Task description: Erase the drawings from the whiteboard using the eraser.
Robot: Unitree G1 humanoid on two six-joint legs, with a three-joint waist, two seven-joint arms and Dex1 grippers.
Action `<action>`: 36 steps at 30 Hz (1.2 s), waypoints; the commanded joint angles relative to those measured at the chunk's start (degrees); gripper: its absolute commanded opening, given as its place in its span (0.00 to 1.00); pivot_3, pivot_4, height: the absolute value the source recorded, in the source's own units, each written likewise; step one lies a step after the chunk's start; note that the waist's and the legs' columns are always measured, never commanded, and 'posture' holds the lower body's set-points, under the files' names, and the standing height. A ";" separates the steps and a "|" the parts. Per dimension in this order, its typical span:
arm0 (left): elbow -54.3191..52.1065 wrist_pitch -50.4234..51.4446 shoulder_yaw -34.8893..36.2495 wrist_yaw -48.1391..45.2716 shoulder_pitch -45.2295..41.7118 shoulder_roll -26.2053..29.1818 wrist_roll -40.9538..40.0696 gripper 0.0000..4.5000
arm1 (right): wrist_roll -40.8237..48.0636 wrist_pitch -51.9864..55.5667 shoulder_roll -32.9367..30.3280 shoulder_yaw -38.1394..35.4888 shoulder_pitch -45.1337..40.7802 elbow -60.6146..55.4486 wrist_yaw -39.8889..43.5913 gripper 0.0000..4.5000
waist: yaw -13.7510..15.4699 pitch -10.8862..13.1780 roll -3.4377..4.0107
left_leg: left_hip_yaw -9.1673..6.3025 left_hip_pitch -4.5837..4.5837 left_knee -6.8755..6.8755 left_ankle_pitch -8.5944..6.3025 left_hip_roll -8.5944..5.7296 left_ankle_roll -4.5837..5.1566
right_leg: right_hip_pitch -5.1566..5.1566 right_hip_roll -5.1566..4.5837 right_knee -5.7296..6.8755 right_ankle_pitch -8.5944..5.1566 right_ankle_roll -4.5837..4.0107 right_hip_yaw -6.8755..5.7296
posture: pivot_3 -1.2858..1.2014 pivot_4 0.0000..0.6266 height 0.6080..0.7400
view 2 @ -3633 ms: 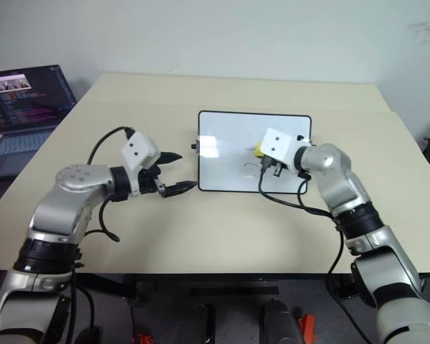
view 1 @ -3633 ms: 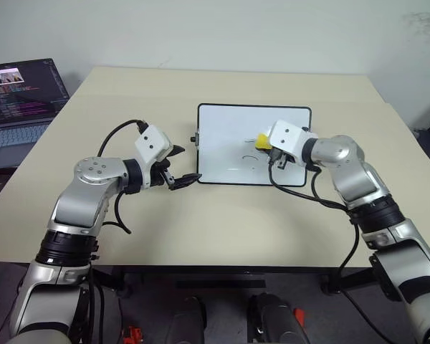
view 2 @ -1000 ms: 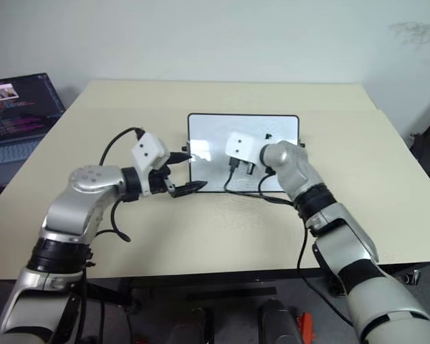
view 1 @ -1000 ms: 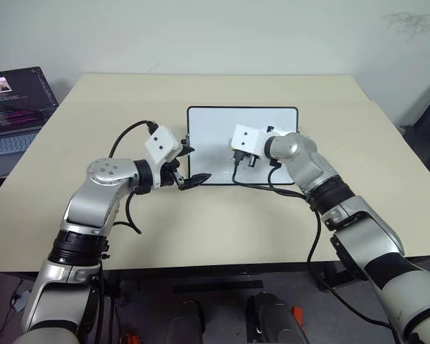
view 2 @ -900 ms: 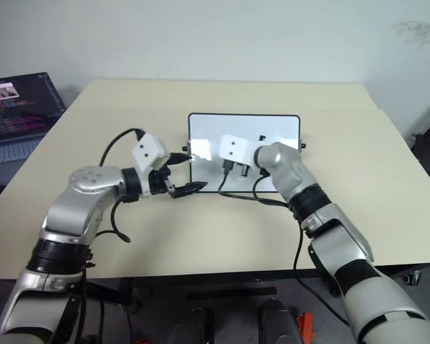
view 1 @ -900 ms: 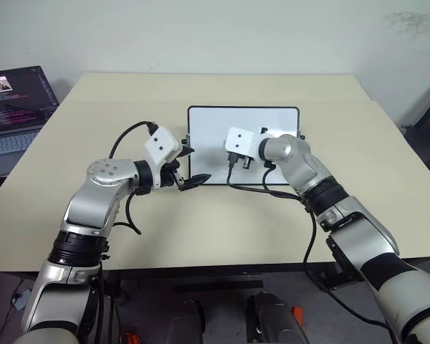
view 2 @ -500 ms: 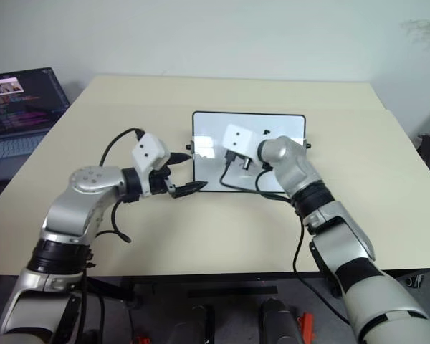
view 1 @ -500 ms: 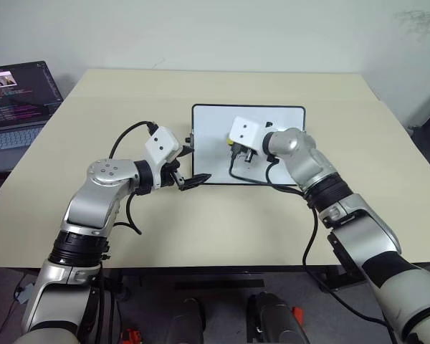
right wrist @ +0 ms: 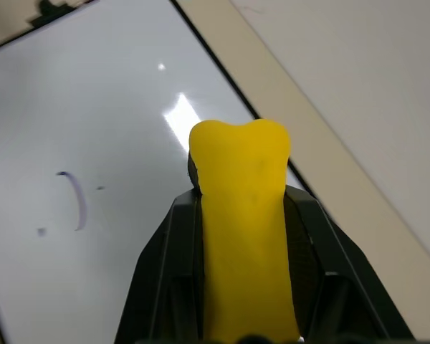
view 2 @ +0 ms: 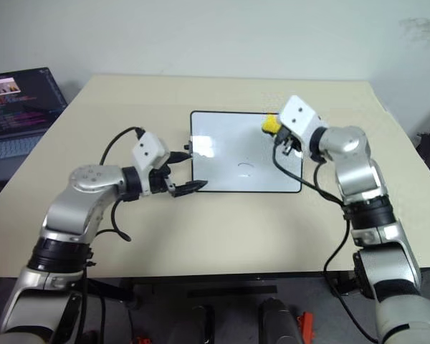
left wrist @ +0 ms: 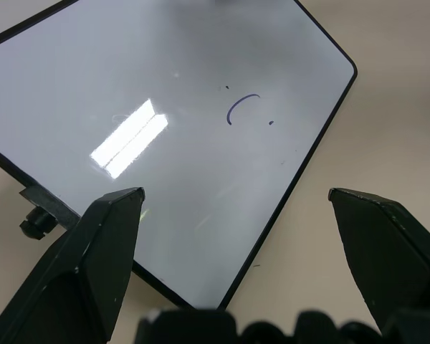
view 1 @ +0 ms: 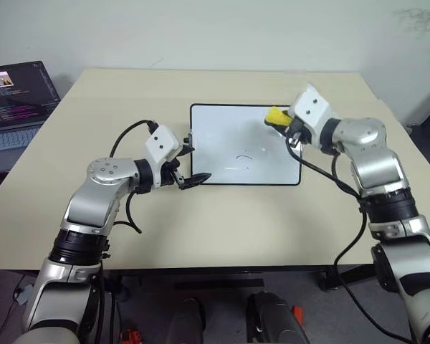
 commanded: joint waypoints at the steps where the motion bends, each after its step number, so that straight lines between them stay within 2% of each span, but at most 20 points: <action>1: -1.28 -0.73 1.63 -0.71 0.09 1.35 -0.39 1.00 | 5.52 3.23 -2.96 -5.77 5.94 -7.50 1.35 0.25 | 0.28 0.00 -0.01 | -0.02 0.00 0.00 0.00 0.00 0.00 | 0.03 0.00 -0.01 0.00 0.01 -0.01 | 0.52 0.24 1.00; 6: 0.00 -1.16 1.79 -0.46 -0.06 1.47 -0.25 1.00 | 7.63 7.02 -5.46 -7.16 14.25 -10.08 1.00 0.25 | 0.82 0.00 -0.01 | 0.04 -0.01 0.10 0.00 -0.02 0.00 | 0.02 -0.03 0.00 -0.02 -0.01 0.03 | 0.52 0.24 1.00; 13: 0.97 -1.54 0.52 -2.96 0.56 2.47 0.22 1.00 | 4.57 5.85 -9.93 -6.02 18.64 -10.52 -1.60 0.25 | 0.95 0.01 0.00 | 0.12 -0.02 0.24 0.00 -0.02 0.00 | 0.03 -0.04 0.00 -0.02 -0.02 0.10 | 0.52 0.24 1.00; 24: 0.18 -1.28 0.30 -4.09 2.40 3.04 0.84 1.00 | 2.01 -1.56 -14.13 -2.26 20.42 -12.88 0.12 0.25 | 1.26 0.01 -0.02 | 0.14 -0.03 0.25 -0.01 -0.02 -0.01 | 0.03 -0.05 -0.02 -0.02 -0.02 0.10 | 0.52 0.24 1.00; 36: -1.12 -0.44 0.02 -3.30 3.26 2.79 1.00 1.00 | 0.03 -7.27 -12.74 -0.18 18.93 -10.89 -0.37 0.25 | 1.28 0.01 -0.02 | 0.14 -0.03 0.29 -0.01 -0.01 -0.01 | 0.04 -0.05 -0.01 -0.02 -0.02 0.09 | 0.52 0.24 1.00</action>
